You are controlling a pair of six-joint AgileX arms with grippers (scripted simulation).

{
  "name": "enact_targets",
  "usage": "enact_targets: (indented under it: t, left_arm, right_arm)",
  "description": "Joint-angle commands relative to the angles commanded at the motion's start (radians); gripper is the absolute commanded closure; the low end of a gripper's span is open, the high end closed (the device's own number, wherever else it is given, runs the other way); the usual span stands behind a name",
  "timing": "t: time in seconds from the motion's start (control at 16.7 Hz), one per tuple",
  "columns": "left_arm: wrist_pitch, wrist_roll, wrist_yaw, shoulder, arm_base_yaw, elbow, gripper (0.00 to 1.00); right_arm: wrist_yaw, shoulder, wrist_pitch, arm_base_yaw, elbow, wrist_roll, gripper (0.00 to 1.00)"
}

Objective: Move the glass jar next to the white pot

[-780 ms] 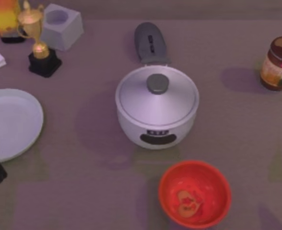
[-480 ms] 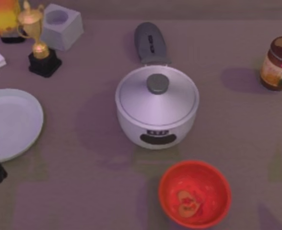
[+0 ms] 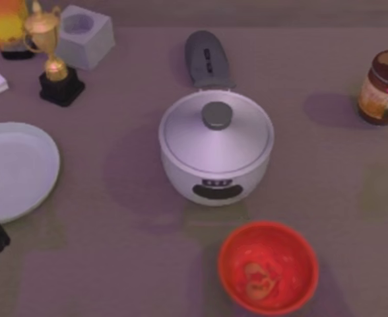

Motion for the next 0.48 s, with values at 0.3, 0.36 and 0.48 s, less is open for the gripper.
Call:
enact_targets:
  t: [0.3,0.36,0.48]
  left_arm:
    - [0.000,0.000,0.000,0.000,0.000,0.000,0.00]
    - [0.000,0.000,0.000,0.000,0.000,0.000,0.00]
    - [0.000,0.000,0.000,0.000,0.000,0.000,0.00]
  right_arm:
    - [-0.019,0.586,-0.262,-0.005,0.606,-0.117,0.00]
    - [-0.023,0.704,-0.313,-0.006,0.732,-0.140,0.00]
    - [-0.031,0.930,-0.413,-0.007,0.972,-0.186,0.00]
